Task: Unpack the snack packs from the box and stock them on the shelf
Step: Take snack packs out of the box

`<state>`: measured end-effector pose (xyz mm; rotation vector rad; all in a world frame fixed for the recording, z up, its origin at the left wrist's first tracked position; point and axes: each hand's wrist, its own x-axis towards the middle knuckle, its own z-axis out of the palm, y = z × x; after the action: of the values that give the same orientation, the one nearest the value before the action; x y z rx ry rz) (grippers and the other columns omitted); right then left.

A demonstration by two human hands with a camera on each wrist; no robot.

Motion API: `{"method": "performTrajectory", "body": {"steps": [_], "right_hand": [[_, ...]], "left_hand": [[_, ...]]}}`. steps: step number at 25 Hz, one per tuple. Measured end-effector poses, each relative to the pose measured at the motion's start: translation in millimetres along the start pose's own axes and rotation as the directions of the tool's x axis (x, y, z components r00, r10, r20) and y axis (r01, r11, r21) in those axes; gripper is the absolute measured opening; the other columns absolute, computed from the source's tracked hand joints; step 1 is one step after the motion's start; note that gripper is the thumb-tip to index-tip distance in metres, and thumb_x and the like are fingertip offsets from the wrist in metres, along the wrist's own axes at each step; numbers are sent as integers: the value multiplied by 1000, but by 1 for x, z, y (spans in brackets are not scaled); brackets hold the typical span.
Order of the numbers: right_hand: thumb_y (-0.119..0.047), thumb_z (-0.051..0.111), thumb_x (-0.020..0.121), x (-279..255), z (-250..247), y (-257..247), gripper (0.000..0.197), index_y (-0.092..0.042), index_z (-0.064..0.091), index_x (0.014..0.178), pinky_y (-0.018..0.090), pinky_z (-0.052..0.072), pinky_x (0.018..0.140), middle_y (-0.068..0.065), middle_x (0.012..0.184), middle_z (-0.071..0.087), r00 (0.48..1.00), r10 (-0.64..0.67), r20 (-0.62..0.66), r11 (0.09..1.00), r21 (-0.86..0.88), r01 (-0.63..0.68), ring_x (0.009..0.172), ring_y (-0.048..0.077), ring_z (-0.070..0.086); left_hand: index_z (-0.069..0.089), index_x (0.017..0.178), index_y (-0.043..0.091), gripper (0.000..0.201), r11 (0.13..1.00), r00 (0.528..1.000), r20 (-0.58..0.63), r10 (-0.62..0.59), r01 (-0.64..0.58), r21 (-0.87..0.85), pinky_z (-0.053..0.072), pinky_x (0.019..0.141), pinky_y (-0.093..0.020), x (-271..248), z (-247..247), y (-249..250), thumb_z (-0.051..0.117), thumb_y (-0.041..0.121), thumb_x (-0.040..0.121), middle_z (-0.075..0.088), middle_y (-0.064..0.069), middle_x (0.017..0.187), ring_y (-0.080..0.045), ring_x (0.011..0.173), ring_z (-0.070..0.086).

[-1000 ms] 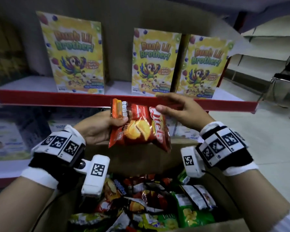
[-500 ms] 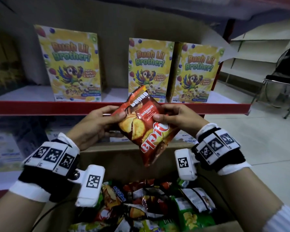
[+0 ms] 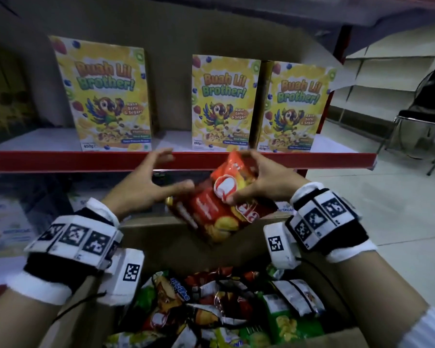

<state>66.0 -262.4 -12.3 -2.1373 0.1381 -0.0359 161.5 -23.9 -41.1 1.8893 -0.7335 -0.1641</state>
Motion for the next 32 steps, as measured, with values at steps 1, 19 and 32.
{"method": "performTrajectory", "body": {"steps": [1,19,32], "right_hand": [[-19,89,56,0,6,0,95,-34,33,131,24,57,65,-8,109,59,999,-10,49,999,-42,12,90,10,63],[-40,76,75,13,186,142,93,-20,23,149,46,21,115,10,155,23,808,323,492,654,-734,185,142,31,24],[-10,58,82,8,37,56,18,-7,51,99,28,52,45,9,74,64,968,180,177,760,599,-251,58,19,66]], "left_hand": [[33,138,38,116,998,990,141,-2,-6,58,40,90,-17,-2,7,-2,74,77,37,48,17,131,-1,121,44],[60,114,19,52,882,875,225,-428,459,-110,56,73,-34,-20,-45,-66,76,12,64,75,-5,101,-25,90,72],[56,120,15,50,817,920,104,-379,385,-430,58,62,-33,-15,-5,-51,73,6,74,75,-12,97,-28,78,73]]}}
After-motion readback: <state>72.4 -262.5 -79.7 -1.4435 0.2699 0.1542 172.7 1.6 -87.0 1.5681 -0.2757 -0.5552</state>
